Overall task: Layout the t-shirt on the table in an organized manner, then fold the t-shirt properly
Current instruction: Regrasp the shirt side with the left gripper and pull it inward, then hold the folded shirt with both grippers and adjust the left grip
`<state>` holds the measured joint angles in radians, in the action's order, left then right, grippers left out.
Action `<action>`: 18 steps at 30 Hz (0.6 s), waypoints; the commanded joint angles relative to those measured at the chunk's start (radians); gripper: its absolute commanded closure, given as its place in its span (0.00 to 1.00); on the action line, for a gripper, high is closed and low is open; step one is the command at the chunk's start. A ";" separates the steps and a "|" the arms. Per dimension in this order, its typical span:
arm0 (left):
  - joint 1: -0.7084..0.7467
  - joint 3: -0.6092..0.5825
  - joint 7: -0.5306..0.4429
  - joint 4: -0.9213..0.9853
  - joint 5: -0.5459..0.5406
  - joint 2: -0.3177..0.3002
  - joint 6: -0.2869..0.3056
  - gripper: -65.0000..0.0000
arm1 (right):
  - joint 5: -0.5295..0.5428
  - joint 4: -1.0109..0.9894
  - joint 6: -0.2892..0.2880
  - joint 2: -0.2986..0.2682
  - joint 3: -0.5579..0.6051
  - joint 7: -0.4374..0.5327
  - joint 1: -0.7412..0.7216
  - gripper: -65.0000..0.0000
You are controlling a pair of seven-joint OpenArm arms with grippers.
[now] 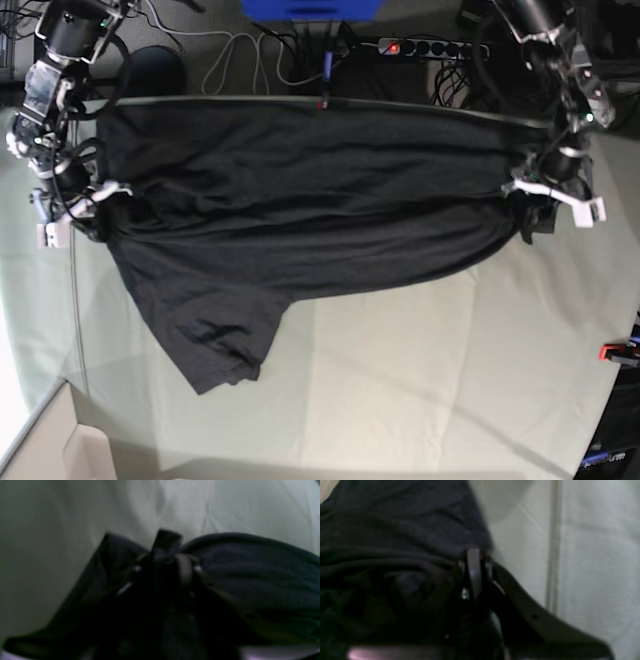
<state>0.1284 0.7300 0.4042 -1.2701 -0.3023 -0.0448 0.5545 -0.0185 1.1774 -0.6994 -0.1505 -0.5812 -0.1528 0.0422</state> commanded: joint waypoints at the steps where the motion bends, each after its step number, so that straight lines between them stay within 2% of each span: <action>1: 0.006 0.001 -0.021 -0.020 -0.030 -0.011 0.012 0.60 | 0.019 0.014 0.001 -0.016 -0.006 0.028 -0.008 1.00; 10: 0.083 -0.011 -0.020 -0.078 -0.139 -0.019 0.017 0.58 | 0.019 0.014 0.001 -0.013 0.002 0.028 -0.012 1.00; 14: 0.152 -0.143 -0.020 -0.185 -0.137 -0.046 0.115 0.59 | 0.019 0.016 0.001 -0.013 0.002 0.028 -0.014 1.00; 18: 0.196 -0.200 -0.020 -0.240 -0.140 -0.046 0.131 0.59 | 0.019 0.016 0.001 -0.016 0.002 0.028 -0.015 1.00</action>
<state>0.3237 0.5217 0.4072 -1.4929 -0.4297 -0.0795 0.6846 -0.0185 1.1774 -0.6991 -0.1501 -0.5766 -0.1520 0.0387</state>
